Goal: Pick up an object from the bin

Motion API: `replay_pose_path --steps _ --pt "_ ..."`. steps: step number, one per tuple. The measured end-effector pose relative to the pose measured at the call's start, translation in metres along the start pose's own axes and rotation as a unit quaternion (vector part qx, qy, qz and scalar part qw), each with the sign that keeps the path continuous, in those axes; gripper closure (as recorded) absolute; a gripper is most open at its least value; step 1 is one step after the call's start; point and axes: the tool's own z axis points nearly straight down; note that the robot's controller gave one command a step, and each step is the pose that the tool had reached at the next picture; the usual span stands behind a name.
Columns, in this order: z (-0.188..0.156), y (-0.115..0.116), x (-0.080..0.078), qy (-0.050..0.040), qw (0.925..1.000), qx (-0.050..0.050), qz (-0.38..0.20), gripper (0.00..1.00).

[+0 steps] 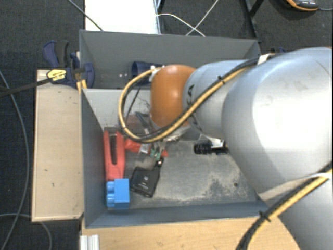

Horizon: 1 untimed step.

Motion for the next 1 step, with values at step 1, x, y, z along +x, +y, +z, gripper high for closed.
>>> replay_pose_path --steps 1 --pt "0.0000 -0.0002 -0.0002 -0.0001 1.0000 0.000 0.000 1.00"
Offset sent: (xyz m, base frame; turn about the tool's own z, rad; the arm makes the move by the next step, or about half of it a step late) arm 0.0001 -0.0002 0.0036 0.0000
